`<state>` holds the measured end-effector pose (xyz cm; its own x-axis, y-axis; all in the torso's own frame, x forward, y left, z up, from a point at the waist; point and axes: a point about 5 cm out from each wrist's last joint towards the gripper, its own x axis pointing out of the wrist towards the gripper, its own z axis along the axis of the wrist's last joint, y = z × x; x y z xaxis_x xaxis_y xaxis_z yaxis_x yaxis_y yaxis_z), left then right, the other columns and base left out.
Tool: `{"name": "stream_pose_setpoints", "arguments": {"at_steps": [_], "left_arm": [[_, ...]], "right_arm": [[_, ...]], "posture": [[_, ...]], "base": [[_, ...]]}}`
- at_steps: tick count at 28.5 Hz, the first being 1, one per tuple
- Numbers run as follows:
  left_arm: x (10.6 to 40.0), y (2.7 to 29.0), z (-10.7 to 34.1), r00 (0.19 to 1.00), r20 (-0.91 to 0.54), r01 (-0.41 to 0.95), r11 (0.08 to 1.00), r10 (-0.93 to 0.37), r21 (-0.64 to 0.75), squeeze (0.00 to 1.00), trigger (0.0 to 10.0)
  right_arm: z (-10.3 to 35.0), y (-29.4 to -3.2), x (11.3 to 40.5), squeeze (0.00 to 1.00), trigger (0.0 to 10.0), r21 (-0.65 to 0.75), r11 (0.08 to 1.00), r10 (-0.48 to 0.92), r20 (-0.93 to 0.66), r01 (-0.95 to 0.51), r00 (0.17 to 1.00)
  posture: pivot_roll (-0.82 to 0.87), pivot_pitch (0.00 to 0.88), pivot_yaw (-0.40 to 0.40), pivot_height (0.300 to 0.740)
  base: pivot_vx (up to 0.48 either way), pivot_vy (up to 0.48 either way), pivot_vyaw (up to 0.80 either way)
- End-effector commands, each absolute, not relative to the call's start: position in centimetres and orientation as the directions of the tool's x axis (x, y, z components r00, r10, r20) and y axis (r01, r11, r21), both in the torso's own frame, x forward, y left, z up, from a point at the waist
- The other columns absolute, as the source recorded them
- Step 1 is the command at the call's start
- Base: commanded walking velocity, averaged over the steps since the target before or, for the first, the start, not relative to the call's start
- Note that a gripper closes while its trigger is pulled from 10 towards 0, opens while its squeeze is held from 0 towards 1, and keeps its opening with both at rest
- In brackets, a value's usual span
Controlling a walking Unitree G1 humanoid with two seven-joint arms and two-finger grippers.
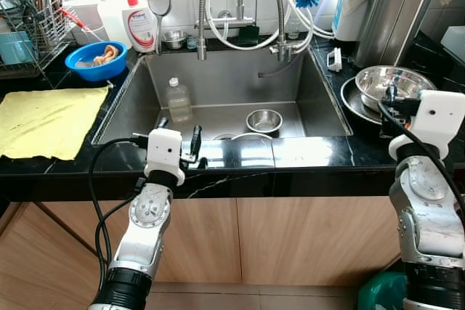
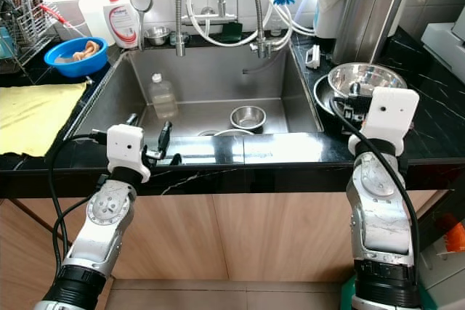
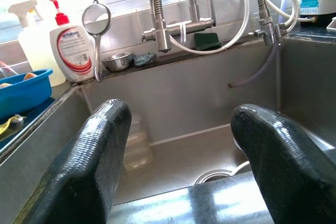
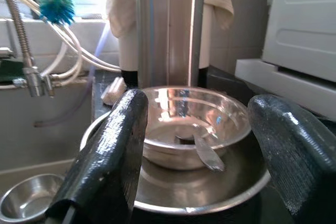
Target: Kitchen organization
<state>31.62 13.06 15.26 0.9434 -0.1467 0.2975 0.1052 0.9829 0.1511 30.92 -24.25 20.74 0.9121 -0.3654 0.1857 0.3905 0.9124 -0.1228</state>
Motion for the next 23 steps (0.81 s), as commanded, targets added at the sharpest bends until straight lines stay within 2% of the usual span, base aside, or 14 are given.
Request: {"name": "stream_pose_setpoints", "arguments": {"at_steps": [1, 16, 17, 18, 19, 20, 21, 22, 23], "left_arm": [[31.5, 13.2, 15.4, 0.943, 0.298, 0.104, 0.982, -0.147, 0.157, 0.00, 10.0], [31.5, 13.4, 15.4, 0.945, 0.295, 0.099, 0.983, -0.142, 0.158, 0.00, 10.0], [31.5, 13.4, 15.4, 0.945, 0.296, 0.099, 0.983, -0.142, 0.158, 0.00, 10.0], [31.5, 13.4, 15.5, 0.944, 0.297, 0.098, 0.982, -0.142, 0.159, 0.00, 10.0], [31.5, 13.5, 15.5, 0.944, 0.297, 0.097, 0.983, -0.141, 0.158, 0.00, 10.0], [31.5, 13.5, 15.5, 0.945, 0.296, 0.097, 0.983, -0.141, 0.159, 0.00, 10.0], [31.5, 13.5, 15.4, 0.945, 0.296, 0.097, 0.982, -0.141, 0.159, 0.00, 10.0], [31.5, 13.5, 15.5, 0.945, 0.296, 0.097, 0.982, -0.142, 0.160, 0.00, 10.0], [31.5, 13.5, 15.5, 0.945, 0.296, 0.097, 0.982, -0.142, 0.160, 0.00, 10.0]], "right_arm": [[20.6, -24.4, 31.1, 0.00, 10.0, -0.139, 0.905, -0.379, 0.159, 0.401, 0.912], [20.0, -24.1, 31.5, 0.00, 10.0, -0.124, 0.910, -0.384, 0.104, 0.395, 0.918], [20.0, -24.1, 31.5, 0.00, 5.5, -0.125, 0.910, -0.386, 0.102, 0.396, 0.917], [19.8, -24.1, 31.5, 0.00, 4.0, -0.127, 0.909, -0.387, 0.095, 0.396, 0.917], [19.7, -24.1, 31.5, 0.00, 3.4, -0.127, 0.911, -0.385, 0.089, 0.393, 0.919], [19.7, -24.1, 31.5, 0.00, 3.4, -0.125, 0.911, -0.384, 0.084, 0.392, 0.919], [19.5, -24.1, 31.5, 0.00, 2.0, -0.121, 0.912, -0.385, 0.076, 0.392, 0.920], [19.3, -24.0, 31.5, 0.00, 0.0, -0.121, 0.912, -0.386, 0.065, 0.392, 0.920], [19.3, -24.0, 31.5, 0.00, 0.0, -0.121, 0.912, -0.386, 0.065, 0.392, 0.920]], "posture": [[-0.13, 0.000, 0.096, 0.740], [-0.12, 0.000, 0.097, 0.740], [-0.12, 0.000, 0.097, 0.740], [-0.12, 0.000, 0.098, 0.740], [-0.12, 0.000, 0.098, 0.740], [-0.12, 0.000, 0.098, 0.740], [-0.12, 0.000, 0.098, 0.740], [-0.12, 0.000, 0.098, 0.740], [-0.12, 0.000, 0.098, 0.740]], "base": [[0.000, 0.000, 0.00], [0.000, 0.000, 0.00], [0.000, 0.000, 0.00], [0.000, 0.000, 0.00], [0.000, 0.000, 0.00], [0.000, 0.000, 0.00], [0.000, 0.000, 0.00], [0.000, 0.000, 0.00], [0.000, 0.000, 0.00]]}}
